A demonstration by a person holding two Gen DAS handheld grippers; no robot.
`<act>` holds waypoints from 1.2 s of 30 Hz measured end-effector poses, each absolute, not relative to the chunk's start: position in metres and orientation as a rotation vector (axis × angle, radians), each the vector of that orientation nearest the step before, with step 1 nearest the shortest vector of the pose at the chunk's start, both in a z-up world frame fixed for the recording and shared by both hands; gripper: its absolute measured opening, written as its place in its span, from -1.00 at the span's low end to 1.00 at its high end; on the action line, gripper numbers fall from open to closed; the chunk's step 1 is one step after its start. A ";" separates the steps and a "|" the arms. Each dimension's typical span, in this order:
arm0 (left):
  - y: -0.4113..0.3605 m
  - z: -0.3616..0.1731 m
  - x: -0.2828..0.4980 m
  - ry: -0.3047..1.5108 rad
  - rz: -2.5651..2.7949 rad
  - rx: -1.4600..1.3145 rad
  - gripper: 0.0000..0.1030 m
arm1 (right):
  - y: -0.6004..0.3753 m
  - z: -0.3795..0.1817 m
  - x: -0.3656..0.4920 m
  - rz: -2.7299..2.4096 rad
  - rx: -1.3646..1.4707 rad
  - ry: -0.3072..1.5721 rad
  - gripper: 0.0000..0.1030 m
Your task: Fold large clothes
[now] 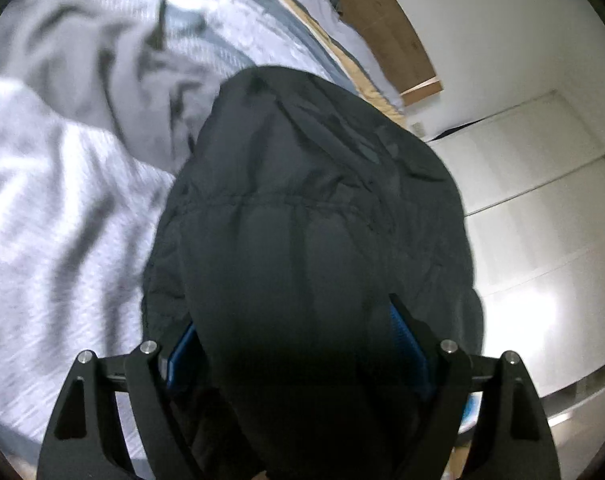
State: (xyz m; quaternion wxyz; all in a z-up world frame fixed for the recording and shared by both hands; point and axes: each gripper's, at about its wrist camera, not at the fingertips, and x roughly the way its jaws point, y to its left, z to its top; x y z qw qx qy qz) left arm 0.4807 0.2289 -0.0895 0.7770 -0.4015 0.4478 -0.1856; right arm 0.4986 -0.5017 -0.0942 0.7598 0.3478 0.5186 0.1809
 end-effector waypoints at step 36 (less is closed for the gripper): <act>0.215 -0.148 0.502 1.128 -0.607 -1.130 1.00 | -0.473 -0.110 0.529 0.652 0.833 1.138 0.99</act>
